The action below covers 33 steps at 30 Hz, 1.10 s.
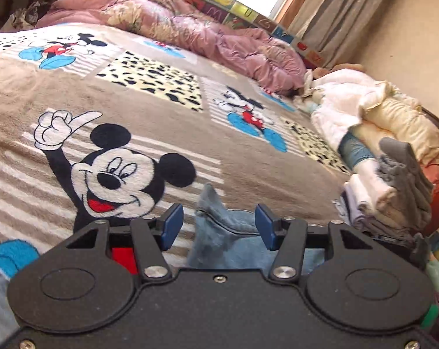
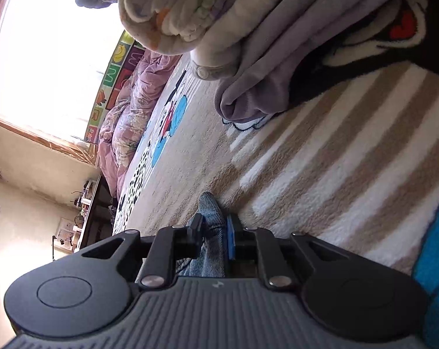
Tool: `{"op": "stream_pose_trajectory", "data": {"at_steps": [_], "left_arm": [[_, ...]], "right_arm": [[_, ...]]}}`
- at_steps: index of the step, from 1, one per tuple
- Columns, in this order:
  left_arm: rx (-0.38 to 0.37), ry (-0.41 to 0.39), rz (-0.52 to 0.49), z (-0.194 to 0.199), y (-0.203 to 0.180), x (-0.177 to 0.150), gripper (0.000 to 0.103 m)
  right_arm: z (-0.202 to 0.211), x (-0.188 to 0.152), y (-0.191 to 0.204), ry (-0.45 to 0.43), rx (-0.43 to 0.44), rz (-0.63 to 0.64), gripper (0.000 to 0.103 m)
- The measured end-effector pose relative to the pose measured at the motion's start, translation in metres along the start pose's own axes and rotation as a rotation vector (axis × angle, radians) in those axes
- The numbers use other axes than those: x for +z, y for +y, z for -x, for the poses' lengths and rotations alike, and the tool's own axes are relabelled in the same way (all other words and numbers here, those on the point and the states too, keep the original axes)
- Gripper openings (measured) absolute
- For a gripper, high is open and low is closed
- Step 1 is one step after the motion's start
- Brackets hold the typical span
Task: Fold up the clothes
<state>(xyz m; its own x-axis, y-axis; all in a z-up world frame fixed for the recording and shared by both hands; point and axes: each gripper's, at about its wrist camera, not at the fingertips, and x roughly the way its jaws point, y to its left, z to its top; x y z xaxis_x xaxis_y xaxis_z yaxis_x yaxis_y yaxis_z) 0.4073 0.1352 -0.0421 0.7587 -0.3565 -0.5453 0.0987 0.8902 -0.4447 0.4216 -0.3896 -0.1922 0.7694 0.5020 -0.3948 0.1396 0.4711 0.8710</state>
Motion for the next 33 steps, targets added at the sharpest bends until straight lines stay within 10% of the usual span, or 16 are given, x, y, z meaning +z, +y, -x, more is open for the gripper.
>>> {"op": "stream_pose_trajectory", "data": {"at_steps": [2,4,8,13,20,23,29,32,33], "left_arm": [[-0.027,0.053,0.053,-0.031,0.015,0.004,0.046],[-0.109,0.085,0.228,-0.047,0.038,0.001,0.009],[-0.290,0.088,0.677,-0.063,0.098,-0.016,0.007],[-0.350,0.140,0.847,-0.078,0.133,-0.035,0.009],[-0.251,0.155,0.753,-0.055,0.124,-0.028,0.014],[-0.079,0.061,0.556,-0.022,0.104,-0.018,0.013],[-0.113,-0.009,0.138,0.002,0.036,-0.013,0.013],[-0.006,0.126,0.224,-0.044,0.044,-0.022,0.006],[-0.032,0.126,0.309,-0.049,0.057,-0.025,0.006]], "right_arm": [[0.002,0.000,-0.001,-0.001,0.015,0.002,0.016],[0.002,0.002,-0.001,0.013,0.034,0.011,0.017],[0.009,0.008,-0.002,0.017,0.188,0.010,0.016],[-0.005,0.010,-0.010,0.040,0.075,0.006,0.009],[-0.004,0.011,-0.003,0.046,0.067,0.023,0.010],[0.007,0.007,0.012,0.008,0.029,0.048,0.020],[0.046,-0.004,0.049,-0.133,0.068,0.302,0.024],[0.015,-0.004,0.051,-0.003,0.009,0.321,0.040],[-0.001,-0.002,0.039,0.059,-0.069,0.272,0.031]]}}
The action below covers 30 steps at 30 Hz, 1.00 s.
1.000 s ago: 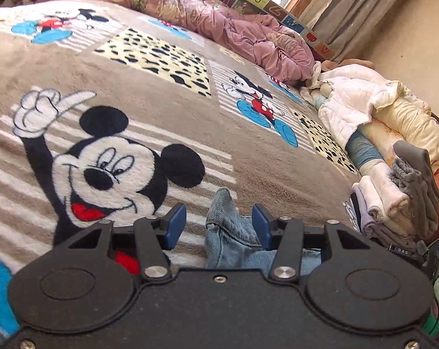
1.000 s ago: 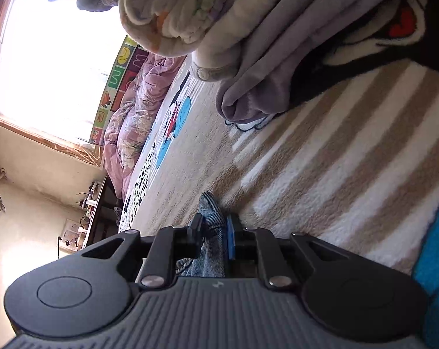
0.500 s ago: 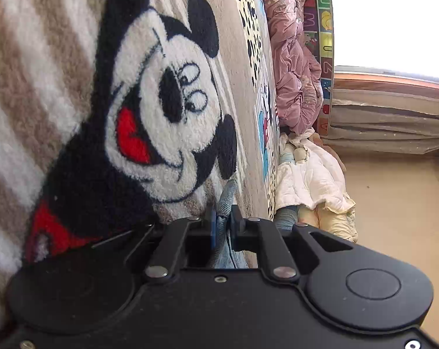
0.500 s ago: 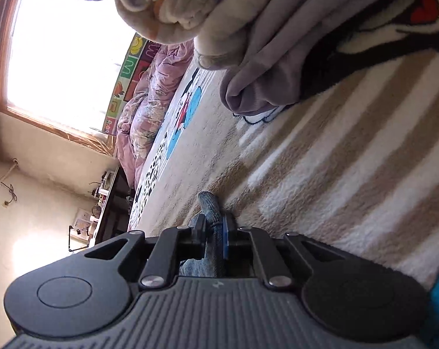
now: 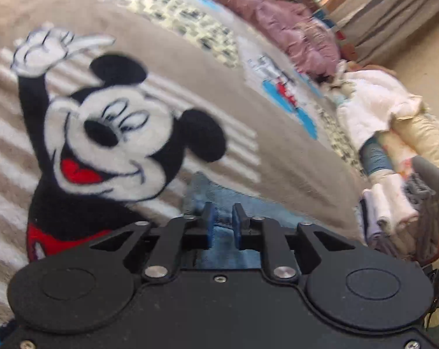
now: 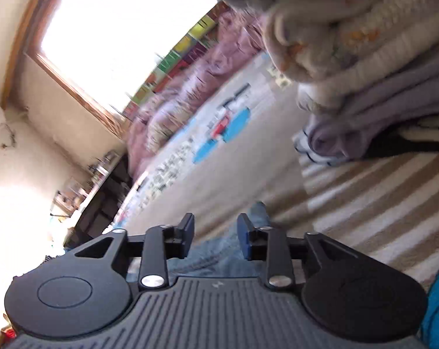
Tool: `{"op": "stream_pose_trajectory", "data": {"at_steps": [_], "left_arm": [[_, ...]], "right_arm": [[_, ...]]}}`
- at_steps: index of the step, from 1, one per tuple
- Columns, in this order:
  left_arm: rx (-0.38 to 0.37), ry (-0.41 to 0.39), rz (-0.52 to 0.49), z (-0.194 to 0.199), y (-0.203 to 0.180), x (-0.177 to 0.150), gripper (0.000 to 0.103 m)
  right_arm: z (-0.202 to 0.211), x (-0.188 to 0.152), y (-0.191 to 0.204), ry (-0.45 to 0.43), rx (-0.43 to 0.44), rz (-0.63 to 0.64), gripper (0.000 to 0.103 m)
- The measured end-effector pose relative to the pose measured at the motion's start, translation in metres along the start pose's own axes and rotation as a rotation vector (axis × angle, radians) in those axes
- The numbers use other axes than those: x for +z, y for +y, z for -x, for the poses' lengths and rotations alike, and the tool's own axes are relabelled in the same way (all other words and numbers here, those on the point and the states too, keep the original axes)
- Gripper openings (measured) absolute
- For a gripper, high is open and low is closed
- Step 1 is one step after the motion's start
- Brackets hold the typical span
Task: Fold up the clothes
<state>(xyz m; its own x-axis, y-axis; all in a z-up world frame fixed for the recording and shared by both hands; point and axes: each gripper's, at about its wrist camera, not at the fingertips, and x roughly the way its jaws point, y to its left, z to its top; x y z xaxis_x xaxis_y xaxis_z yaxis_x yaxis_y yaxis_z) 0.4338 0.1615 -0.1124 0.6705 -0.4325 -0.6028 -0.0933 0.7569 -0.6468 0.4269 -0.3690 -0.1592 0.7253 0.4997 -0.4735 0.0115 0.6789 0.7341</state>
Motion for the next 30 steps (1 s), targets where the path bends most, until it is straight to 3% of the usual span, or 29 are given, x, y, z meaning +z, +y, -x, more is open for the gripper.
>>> {"op": "stream_pose_trajectory", "data": {"at_steps": [1,2,5,6,8,9,10,13,15,19,22,25,26,28,29,30], "left_arm": [[-0.031,0.004,0.083,-0.005,0.013,0.002,0.006],[-0.056,0.003,0.152,-0.007,0.024,0.003,0.006],[-0.061,-0.055,0.203,0.022,0.027,0.002,0.005],[-0.062,-0.073,0.214,0.032,0.027,0.000,0.022],[-0.057,-0.098,0.181,0.062,0.019,-0.007,0.027],[-0.054,-0.110,0.162,0.076,0.014,-0.011,0.027],[-0.053,-0.119,0.134,0.090,0.005,-0.021,0.027],[-0.031,-0.147,0.032,0.130,-0.024,-0.057,0.034],[-0.001,-0.163,-0.051,0.152,-0.045,-0.090,0.046],[0.031,-0.152,-0.201,0.175,-0.089,-0.168,0.046],[0.061,-0.143,-0.404,0.180,-0.128,-0.231,0.046],[0.126,-0.149,-0.676,0.174,-0.162,-0.300,0.046],[0.146,-0.118,-0.711,0.166,-0.161,-0.314,0.046],[0.185,-0.056,-0.782,0.149,-0.158,-0.343,0.047],[0.205,-0.025,-0.817,0.141,-0.157,-0.357,0.047],[0.220,-0.009,-0.847,0.135,-0.156,-0.370,0.046]], "right_arm": [[-0.007,0.000,-0.011,0.023,-0.011,-0.064,0.000],[-0.007,0.001,-0.017,0.031,-0.003,-0.105,0.000],[-0.001,0.005,-0.020,0.060,0.019,-0.127,0.000],[0.004,0.005,-0.017,0.053,0.022,-0.134,0.000],[0.021,0.001,-0.009,0.028,0.022,-0.126,0.026],[0.032,-0.003,-0.003,0.011,0.021,-0.116,0.032],[0.047,-0.009,0.002,-0.008,0.018,-0.105,0.040],[0.089,-0.027,0.016,-0.054,0.041,-0.087,0.040],[0.122,-0.043,0.028,-0.086,0.063,-0.055,0.040],[0.192,-0.090,0.047,-0.165,0.050,0.057,0.043],[0.226,-0.135,0.051,-0.194,0.015,0.141,0.043],[0.252,-0.182,0.053,-0.213,-0.013,0.224,0.043],[0.258,-0.196,0.054,-0.210,-0.021,0.254,0.044],[0.256,-0.213,0.063,-0.171,-0.069,0.368,0.044],[0.249,-0.221,0.068,-0.134,-0.156,0.463,0.045],[0.237,-0.230,0.073,-0.076,-0.306,0.588,0.046]]}}
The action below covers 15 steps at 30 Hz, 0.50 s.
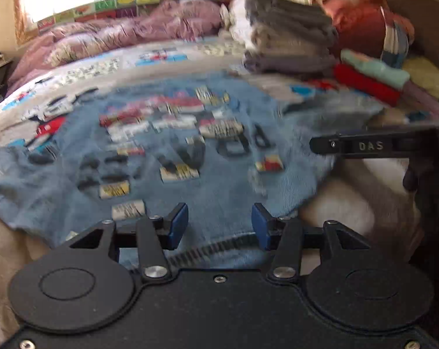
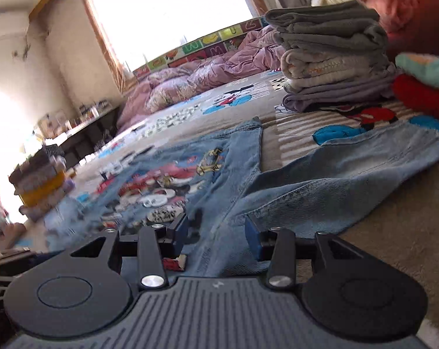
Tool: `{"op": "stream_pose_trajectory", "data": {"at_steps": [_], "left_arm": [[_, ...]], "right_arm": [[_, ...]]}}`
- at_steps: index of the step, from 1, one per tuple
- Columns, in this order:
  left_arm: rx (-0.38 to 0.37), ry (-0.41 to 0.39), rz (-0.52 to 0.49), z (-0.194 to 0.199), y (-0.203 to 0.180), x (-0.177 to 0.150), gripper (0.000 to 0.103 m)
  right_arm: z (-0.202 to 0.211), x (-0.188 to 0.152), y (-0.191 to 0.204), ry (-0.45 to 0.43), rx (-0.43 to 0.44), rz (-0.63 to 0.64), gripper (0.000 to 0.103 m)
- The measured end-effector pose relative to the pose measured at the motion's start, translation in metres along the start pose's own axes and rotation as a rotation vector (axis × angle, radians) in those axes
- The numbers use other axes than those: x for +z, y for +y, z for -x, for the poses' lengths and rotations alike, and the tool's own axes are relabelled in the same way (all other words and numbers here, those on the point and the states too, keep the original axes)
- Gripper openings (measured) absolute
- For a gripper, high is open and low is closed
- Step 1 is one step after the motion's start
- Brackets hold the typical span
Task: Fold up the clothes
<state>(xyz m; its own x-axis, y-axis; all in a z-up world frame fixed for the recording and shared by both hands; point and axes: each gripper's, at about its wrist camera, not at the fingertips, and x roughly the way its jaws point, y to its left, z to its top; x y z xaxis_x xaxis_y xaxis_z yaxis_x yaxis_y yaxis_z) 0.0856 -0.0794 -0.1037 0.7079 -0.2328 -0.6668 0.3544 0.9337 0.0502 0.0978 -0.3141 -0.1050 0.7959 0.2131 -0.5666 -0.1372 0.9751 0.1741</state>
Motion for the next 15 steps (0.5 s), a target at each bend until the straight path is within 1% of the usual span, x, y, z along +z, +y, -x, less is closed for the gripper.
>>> {"op": "stream_pose_trajectory", "data": {"at_steps": [1,2,4,6,7,8,9,10,11,14,15], "left_arm": [[0.013,-0.034,0.001,0.001,-0.001,-0.006,0.046],[0.012,-0.033,0.009,0.003,0.001,-0.006,0.046],[0.001,-0.030,0.033,0.012,0.007,-0.001,0.046],[0.010,-0.096,0.067,0.024,0.012,-0.001,0.046],[0.015,-0.119,0.084,0.027,0.014,-0.002,0.046],[0.013,-0.136,0.095,0.028,0.015,-0.003,0.046],[0.010,-0.151,0.103,0.029,0.015,-0.003,0.046],[-0.004,-0.160,0.100,0.030,0.013,-0.003,0.046],[-0.017,-0.169,0.098,0.031,0.011,-0.003,0.046],[-0.037,-0.173,0.059,0.029,-0.001,-0.005,0.046],[-0.044,-0.165,0.052,0.026,-0.004,-0.007,0.046]], "right_arm": [[-0.007,-0.006,0.006,0.055,-0.082,0.090,0.047],[-0.005,-0.011,0.002,0.064,-0.095,0.087,0.047],[0.007,-0.014,-0.004,0.055,-0.089,0.058,0.047],[0.018,-0.016,-0.011,0.022,-0.088,0.030,0.048],[0.020,-0.015,-0.018,0.005,-0.090,-0.013,0.050],[0.023,-0.014,-0.025,-0.011,-0.092,-0.055,0.056],[0.025,-0.014,-0.035,-0.028,-0.092,-0.121,0.061],[0.025,-0.015,-0.049,-0.045,-0.089,-0.215,0.069],[0.025,-0.016,-0.065,-0.062,-0.081,-0.323,0.072],[0.021,-0.023,-0.121,-0.138,-0.042,-0.677,0.070],[0.018,-0.023,-0.134,-0.164,-0.040,-0.734,0.069]]}}
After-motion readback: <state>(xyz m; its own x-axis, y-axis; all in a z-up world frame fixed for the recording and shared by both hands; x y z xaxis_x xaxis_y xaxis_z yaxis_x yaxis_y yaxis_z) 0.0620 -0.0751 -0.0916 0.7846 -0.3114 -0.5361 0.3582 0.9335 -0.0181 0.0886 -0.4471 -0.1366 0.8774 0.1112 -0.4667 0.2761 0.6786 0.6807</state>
